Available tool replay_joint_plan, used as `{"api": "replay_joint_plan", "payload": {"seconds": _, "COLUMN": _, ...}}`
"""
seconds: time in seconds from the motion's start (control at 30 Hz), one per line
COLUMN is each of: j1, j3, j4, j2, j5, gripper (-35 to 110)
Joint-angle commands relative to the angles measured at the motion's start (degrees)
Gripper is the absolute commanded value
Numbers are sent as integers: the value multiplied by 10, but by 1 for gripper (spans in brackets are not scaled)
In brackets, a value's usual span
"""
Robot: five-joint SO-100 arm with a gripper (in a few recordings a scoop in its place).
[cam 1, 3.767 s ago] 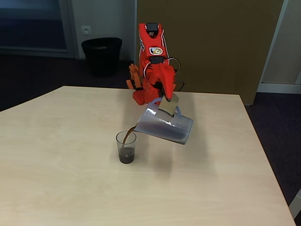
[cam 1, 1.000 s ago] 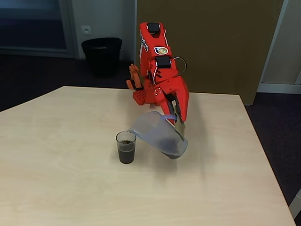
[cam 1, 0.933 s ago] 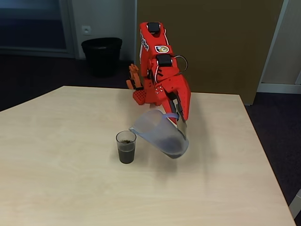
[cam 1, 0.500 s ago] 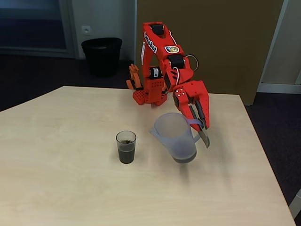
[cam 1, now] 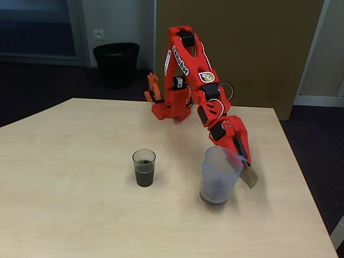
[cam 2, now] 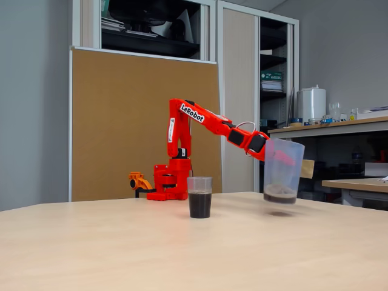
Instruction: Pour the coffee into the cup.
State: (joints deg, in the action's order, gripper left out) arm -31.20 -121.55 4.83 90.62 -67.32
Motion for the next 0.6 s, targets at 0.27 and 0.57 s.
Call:
{"api": "replay_joint_plan", "payload": {"seconds": 0.27, "j1": -48, "j3": 75, "j4": 39, "j2": -73, "j5": 24, "gripper": 0}}
{"api": "replay_joint_plan", "payload": {"seconds": 0.57, "j1": -60, "j3": 59, "j4": 74, "j2": -89, "j5": -37, "gripper": 3}}
